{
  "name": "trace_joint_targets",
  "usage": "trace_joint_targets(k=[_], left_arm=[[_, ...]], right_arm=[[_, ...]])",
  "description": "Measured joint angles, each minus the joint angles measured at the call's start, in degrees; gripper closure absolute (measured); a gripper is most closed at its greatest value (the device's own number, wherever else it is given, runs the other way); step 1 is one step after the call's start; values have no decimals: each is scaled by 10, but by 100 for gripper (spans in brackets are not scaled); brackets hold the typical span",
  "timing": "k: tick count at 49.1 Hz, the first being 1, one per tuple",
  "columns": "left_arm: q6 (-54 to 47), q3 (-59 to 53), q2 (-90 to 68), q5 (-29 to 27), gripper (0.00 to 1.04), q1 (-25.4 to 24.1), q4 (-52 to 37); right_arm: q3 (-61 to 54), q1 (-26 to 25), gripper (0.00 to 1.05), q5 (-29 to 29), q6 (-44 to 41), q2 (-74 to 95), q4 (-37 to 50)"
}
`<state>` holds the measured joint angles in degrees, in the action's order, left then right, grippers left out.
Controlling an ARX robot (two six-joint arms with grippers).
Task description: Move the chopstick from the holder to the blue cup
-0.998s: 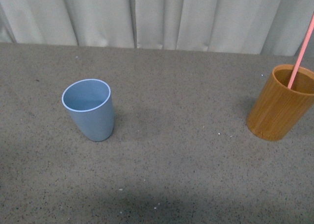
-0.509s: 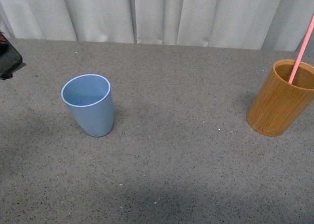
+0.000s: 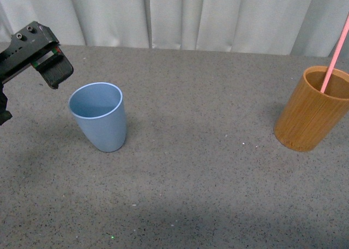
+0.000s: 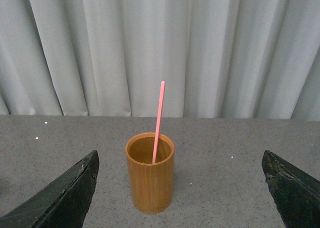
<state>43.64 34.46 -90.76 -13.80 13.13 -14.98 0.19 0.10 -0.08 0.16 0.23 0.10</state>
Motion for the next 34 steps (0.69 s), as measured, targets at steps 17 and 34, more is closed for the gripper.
trace_joint_targets(k=[17,34], left_arm=[[-10,19,-35,-18,7,0,18],[-14,25,-54,-21,7,12,23]], right_arm=[[0,0,10,0,0,0,0],[0,0,10,0,0,0,0]])
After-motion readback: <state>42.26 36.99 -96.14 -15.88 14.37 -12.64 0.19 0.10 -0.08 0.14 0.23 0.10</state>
